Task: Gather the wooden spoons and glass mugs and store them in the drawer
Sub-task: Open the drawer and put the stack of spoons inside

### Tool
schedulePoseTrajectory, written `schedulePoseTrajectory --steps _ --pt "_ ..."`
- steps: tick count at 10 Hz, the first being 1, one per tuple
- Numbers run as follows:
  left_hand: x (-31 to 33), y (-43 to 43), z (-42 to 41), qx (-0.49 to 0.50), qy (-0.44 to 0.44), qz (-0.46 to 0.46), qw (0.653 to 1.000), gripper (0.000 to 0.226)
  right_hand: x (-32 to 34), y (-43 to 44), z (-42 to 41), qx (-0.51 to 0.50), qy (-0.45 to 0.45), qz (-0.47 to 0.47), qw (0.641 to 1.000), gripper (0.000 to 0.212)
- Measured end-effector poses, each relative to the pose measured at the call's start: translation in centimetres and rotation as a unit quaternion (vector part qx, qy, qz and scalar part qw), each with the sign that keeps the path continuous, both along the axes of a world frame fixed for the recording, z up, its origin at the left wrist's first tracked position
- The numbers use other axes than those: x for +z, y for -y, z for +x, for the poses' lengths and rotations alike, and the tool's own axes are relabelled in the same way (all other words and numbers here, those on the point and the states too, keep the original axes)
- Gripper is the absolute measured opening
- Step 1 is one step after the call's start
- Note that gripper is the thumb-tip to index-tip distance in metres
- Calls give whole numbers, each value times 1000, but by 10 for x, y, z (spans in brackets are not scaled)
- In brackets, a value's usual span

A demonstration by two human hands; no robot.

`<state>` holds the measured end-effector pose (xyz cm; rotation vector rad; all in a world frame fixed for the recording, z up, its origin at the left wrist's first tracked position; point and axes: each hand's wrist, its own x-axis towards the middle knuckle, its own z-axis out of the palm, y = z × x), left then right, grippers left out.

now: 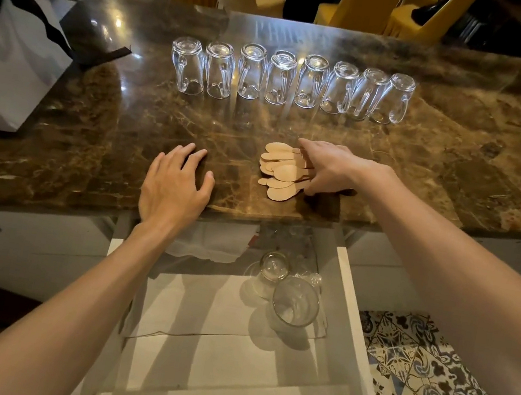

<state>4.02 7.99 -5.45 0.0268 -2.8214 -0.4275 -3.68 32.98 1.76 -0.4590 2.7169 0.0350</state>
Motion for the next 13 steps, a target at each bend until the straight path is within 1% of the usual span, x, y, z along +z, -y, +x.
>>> schedulePoseTrajectory --steps 1,2,3,4,5,6,7,8,9,10,11,12,13 --pt "0 0 0 2 -2 0 1000 47 -1 2 -8 -5 11 -1 1000 90" --pt "-1 -1 0 2 -1 -3 1000 47 0 3 -10 14 -16 9 1000 77" --pt "-1 0 -1 3 -2 0 1000 47 1 5 -8 37 -35 18 999 70" --pt "-2 0 -1 2 -4 1 1000 47 1 8 -2 43 -36 19 998 60" --pt "-2 -1 0 2 -6 3 1000 47 1 9 2 30 -25 8 999 51" --pt "-2 -1 0 3 -5 4 1000 47 0 12 9 13 -40 5 999 34" --pt "-2 -1 0 2 -4 4 1000 47 -1 15 12 10 -68 12 998 25" --pt "-2 0 -1 2 -5 8 1000 47 -3 15 14 -25 -117 -33 992 23" --pt "-2 0 -1 2 -6 8 1000 47 0 14 13 -84 -163 -153 971 27" --pt "-4 0 -1 4 -9 6 1000 47 8 26 16 -195 -164 -477 841 29" --pt "-5 0 -2 4 -12 8 1000 46 15 35 19 -225 -165 -615 738 23" --pt "-5 -1 -2 7 -11 11 1000 46 17 47 22 -218 -214 -675 671 21" --pt "-5 -1 -3 8 -16 10 1000 46 10 54 24 -232 -232 -678 658 26"
